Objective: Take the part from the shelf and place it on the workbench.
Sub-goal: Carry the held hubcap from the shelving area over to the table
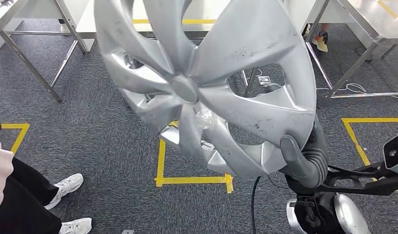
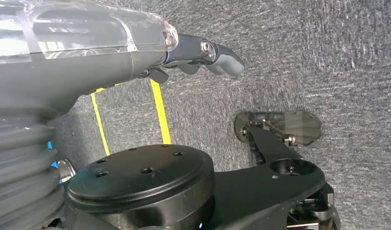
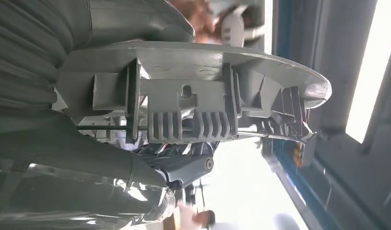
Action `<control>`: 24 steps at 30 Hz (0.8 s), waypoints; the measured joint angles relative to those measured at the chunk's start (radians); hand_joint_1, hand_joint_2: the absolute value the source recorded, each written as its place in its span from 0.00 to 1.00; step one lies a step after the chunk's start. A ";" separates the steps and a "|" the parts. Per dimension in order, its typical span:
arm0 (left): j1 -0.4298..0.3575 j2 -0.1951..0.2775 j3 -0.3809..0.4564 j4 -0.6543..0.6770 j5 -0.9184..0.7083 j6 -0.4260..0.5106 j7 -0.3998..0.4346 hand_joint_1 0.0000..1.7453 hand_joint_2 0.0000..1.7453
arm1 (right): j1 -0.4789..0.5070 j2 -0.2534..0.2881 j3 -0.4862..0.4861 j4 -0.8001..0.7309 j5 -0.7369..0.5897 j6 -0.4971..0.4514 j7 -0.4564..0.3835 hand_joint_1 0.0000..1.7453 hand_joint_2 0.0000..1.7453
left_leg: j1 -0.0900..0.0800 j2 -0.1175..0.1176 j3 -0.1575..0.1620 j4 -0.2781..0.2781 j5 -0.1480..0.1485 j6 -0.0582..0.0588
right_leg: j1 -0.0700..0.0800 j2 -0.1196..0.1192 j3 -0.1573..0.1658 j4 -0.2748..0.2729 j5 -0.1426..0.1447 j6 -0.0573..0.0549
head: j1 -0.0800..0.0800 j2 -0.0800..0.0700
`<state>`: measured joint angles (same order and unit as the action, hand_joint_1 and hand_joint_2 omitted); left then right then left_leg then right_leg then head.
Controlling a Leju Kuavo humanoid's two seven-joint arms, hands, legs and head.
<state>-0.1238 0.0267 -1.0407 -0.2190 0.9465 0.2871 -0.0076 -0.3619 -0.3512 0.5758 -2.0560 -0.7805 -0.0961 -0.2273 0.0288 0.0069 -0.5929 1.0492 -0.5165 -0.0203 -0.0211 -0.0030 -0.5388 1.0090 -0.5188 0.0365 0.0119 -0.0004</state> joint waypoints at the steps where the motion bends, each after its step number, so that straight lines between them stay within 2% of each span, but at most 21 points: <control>1: 0.000 0.000 0.000 0.000 -0.001 -0.002 0.001 0.00 1.00 | -0.002 0.002 0.004 0.005 -0.024 0.021 -0.006 1.00 1.00 | 0.000 0.000 0.000 0.000 0.000 0.000 | 0.000 0.000 0.000 0.000 0.000 0.000 | 0.000 0.000; 6: 0.000 0.000 0.000 0.000 -0.003 -0.006 0.004 0.00 1.00 | -0.005 0.009 0.021 0.027 -0.072 0.062 -0.017 1.00 1.00 | 0.000 0.002 0.000 0.000 0.000 0.000 | 0.000 0.000 0.000 0.000 0.000 0.000 | 0.000 0.000; 24: 0.000 0.002 0.000 0.000 -0.004 -0.007 0.001 0.00 1.00 | -0.006 0.012 0.033 0.075 -0.088 0.069 -0.018 1.00 1.00 | 0.000 0.003 0.001 0.000 0.000 0.000 | 0.000 0.001 0.000 0.000 0.000 0.000 | 0.000 0.000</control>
<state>-0.1243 0.0282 -1.0407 -0.2190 0.9430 0.2798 -0.0065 -0.3684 -0.3395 0.6092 -1.9810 -0.8690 -0.0275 -0.2453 0.0287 0.0101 -0.5921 1.0492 -0.5165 -0.0202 -0.0211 -0.0023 -0.5387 1.0090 -0.5188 0.0367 0.0118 -0.0004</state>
